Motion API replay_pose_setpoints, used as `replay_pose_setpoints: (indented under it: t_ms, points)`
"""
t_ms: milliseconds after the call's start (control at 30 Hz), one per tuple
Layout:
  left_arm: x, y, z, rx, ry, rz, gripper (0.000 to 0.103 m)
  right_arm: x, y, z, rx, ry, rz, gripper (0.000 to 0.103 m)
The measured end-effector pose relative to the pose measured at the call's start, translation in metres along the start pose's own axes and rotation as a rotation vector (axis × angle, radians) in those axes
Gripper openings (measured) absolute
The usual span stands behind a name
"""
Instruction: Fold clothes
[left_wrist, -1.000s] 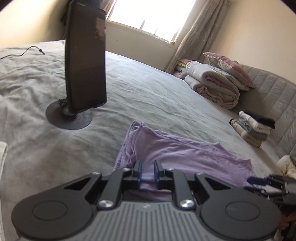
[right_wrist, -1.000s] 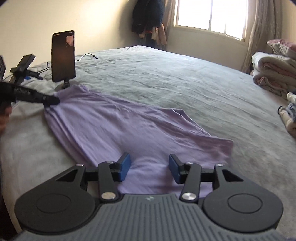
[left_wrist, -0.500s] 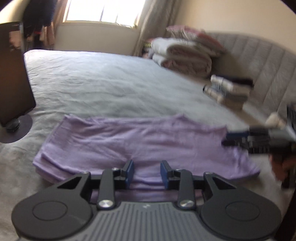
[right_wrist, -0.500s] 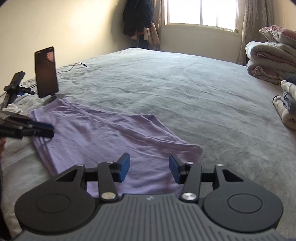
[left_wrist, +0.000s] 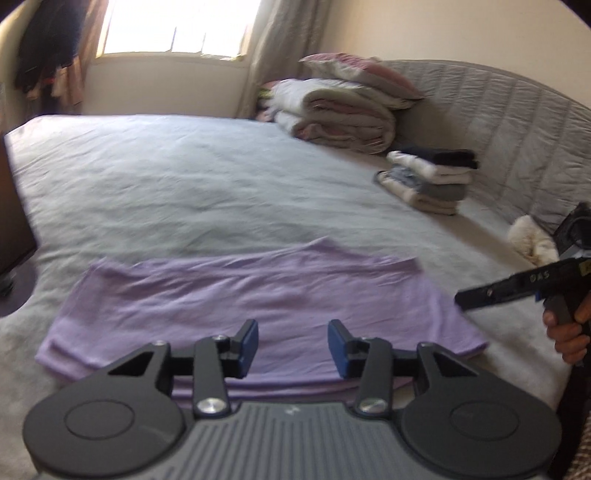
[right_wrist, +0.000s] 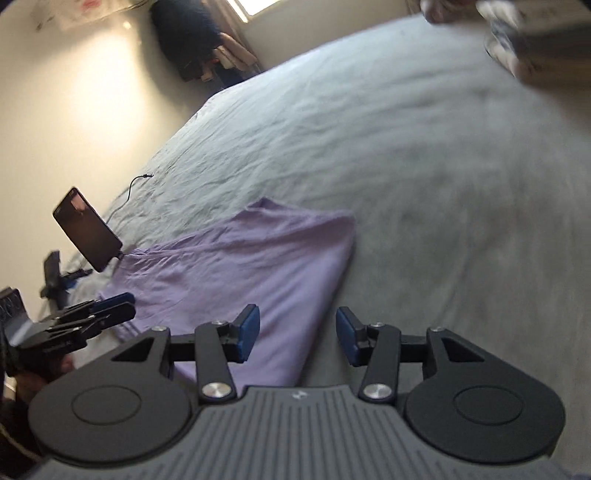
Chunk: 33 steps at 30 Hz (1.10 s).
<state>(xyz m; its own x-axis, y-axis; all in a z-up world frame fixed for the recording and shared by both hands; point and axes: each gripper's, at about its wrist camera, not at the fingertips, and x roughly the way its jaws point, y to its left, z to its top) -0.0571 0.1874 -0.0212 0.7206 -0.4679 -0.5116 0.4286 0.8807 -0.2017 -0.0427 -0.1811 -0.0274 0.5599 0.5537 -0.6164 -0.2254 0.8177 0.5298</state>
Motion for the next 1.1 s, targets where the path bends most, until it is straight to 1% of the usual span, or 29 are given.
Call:
replay_pose_setpoints:
  t_ms: [67, 133, 200, 233, 267, 300, 333, 367, 467, 700, 800, 833, 933, 1000, 1067, 1100]
  points:
    - [0.004, -0.016, 0.003, 0.041, -0.003, -0.036, 0.045, -0.009, -0.009, -0.006, 0.089, 0.028, 0.048, 0.05]
    - [0.012, -0.035, 0.004, 0.089, 0.009, -0.079, 0.048, -0.012, -0.02, -0.011, 0.207, 0.072, 0.14, 0.05]
    - [0.02, -0.054, 0.005, 0.144, 0.028, -0.111, 0.049, -0.004, -0.029, -0.016, 0.316, 0.124, 0.22, 0.049]
    - [0.024, -0.064, 0.005, 0.173, 0.036, -0.127, 0.05, -0.001, -0.031, -0.018, 0.342, 0.138, 0.236, 0.043]
    - [0.026, -0.072, 0.004, 0.198, 0.041, -0.143, 0.05, 0.001, -0.031, -0.017, 0.346, 0.143, 0.236, 0.032]
    - [0.029, -0.081, 0.004, 0.222, 0.046, -0.158, 0.05, 0.003, -0.031, -0.017, 0.35, 0.148, 0.235, 0.026]
    - [0.032, -0.088, 0.004, 0.241, 0.051, -0.169, 0.051, 0.006, -0.032, -0.018, 0.359, 0.157, 0.234, 0.012]
    - [0.033, -0.095, 0.003, 0.261, 0.054, -0.177, 0.051, 0.007, -0.034, -0.018, 0.372, 0.165, 0.235, 0.008]
    - [0.037, -0.114, 0.001, 0.321, 0.05, -0.19, 0.055, 0.002, -0.034, -0.013, 0.381, 0.161, 0.255, 0.008]
    - [0.045, -0.147, -0.002, 0.435, 0.009, -0.218, 0.054, -0.005, -0.018, 0.008, 0.345, 0.197, 0.272, 0.008]
    - [0.05, -0.159, -0.003, 0.503, 0.003, -0.182, 0.054, -0.005, -0.013, 0.018, 0.334, 0.215, 0.272, 0.008]
    - [0.052, -0.162, -0.004, 0.522, 0.005, -0.169, 0.052, -0.005, -0.012, 0.021, 0.332, 0.219, 0.273, 0.008]
    - [0.06, -0.171, -0.007, 0.58, 0.012, -0.108, 0.043, -0.005, -0.008, 0.029, 0.321, 0.225, 0.273, 0.008]
    - [0.062, -0.177, -0.012, 0.625, -0.007, -0.057, 0.034, -0.005, -0.006, 0.031, 0.307, 0.23, 0.261, 0.008]
    - [0.065, -0.177, -0.014, 0.636, -0.004, -0.028, 0.019, -0.004, -0.006, 0.03, 0.3, 0.233, 0.246, 0.009]
    - [0.067, -0.176, -0.014, 0.636, 0.0, -0.015, 0.015, -0.003, -0.008, 0.029, 0.301, 0.232, 0.24, 0.01]
